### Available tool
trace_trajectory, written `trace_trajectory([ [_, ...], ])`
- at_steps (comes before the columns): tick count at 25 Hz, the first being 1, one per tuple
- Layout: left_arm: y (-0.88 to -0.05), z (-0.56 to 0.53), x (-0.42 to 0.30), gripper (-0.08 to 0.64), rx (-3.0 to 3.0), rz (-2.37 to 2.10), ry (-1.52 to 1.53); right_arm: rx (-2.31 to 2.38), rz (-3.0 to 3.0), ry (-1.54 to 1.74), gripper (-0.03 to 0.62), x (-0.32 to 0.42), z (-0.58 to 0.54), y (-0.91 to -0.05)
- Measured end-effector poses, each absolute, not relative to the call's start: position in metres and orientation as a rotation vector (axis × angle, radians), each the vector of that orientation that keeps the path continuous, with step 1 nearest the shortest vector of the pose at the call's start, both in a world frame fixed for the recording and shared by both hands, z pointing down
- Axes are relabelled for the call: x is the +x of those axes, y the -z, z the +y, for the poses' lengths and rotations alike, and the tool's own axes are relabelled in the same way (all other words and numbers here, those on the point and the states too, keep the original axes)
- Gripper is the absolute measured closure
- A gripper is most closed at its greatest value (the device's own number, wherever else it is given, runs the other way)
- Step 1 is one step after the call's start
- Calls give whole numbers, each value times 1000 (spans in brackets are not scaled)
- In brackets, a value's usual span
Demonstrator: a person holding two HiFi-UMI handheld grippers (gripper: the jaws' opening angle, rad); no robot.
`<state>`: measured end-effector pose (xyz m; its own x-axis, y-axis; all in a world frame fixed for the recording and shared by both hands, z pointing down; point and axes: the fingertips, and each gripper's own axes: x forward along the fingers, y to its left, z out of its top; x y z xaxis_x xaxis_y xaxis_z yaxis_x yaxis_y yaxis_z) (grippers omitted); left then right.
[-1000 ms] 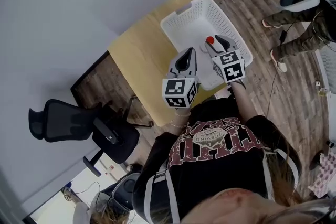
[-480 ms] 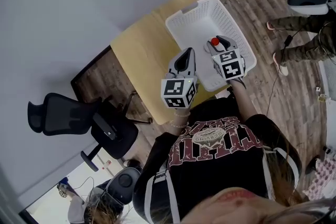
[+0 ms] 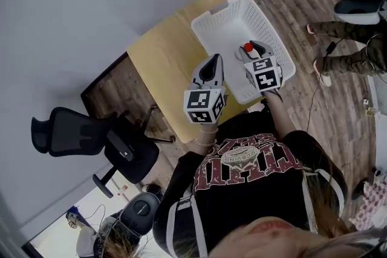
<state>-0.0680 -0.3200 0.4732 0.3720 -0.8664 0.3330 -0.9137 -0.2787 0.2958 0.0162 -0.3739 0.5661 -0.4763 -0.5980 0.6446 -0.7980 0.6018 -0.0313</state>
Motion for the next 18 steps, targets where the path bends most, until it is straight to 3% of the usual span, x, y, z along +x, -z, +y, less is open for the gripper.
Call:
trace_trajectory([
  [18, -464, -301, -77, 512, 2206, -1550, -100, 1102, -2304, -407, 429, 14, -356, -538],
])
